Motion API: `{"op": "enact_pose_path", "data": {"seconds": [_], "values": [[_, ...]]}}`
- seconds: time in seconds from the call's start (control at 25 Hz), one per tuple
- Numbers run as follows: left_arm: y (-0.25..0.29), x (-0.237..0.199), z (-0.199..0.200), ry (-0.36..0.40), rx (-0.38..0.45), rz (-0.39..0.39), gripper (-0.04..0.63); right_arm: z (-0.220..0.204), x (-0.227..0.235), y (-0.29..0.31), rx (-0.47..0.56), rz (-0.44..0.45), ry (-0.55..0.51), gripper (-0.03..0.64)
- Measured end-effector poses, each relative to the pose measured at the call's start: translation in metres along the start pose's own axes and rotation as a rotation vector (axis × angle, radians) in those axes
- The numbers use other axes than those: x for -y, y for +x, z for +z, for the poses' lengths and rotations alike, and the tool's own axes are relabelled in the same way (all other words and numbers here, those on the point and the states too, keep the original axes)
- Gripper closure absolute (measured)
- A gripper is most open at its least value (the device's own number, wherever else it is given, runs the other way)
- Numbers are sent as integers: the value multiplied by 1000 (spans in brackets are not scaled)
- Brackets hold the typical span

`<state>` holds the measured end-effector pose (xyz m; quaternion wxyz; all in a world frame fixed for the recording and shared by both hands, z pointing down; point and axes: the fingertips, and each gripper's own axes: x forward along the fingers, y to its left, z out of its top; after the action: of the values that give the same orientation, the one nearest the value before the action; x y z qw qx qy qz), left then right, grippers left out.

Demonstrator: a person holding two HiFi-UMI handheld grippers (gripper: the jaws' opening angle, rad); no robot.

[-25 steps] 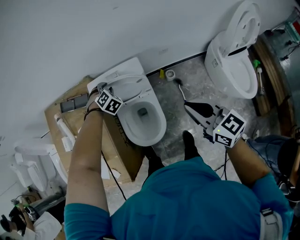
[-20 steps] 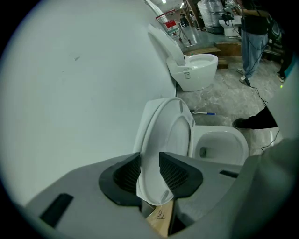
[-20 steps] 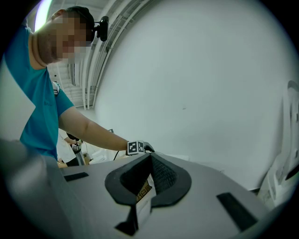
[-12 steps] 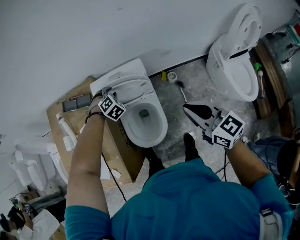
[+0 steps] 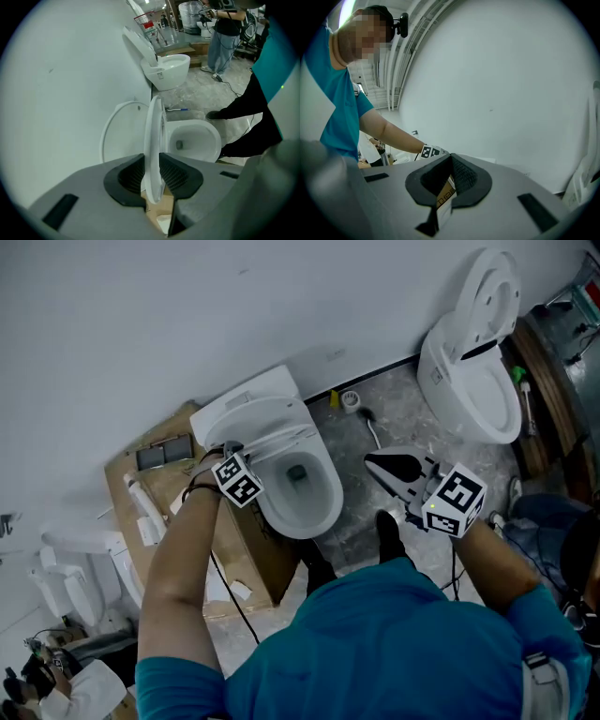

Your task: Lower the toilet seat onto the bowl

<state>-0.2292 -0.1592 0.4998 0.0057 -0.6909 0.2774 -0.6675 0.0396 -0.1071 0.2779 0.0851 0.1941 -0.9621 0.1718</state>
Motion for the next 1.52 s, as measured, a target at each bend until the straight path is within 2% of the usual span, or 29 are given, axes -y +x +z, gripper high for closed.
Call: {"op": "enact_pose_path", "data": {"seconds": [0.24,0.48,0.96,1.52], "values": [[0,28,10,38,16,-76,543,-5,1,-5,-3,-12,6,627],[1,59,9,39,19,-159,549,-12,-2,-5,-7,-11,13,627],[10,108,10,40,3,-233,549,-21,-4,-10,-16,-1,21,626],[12,150,10,32,26,-310,538,-29,0,-10,-17,-5,36,627]]}}
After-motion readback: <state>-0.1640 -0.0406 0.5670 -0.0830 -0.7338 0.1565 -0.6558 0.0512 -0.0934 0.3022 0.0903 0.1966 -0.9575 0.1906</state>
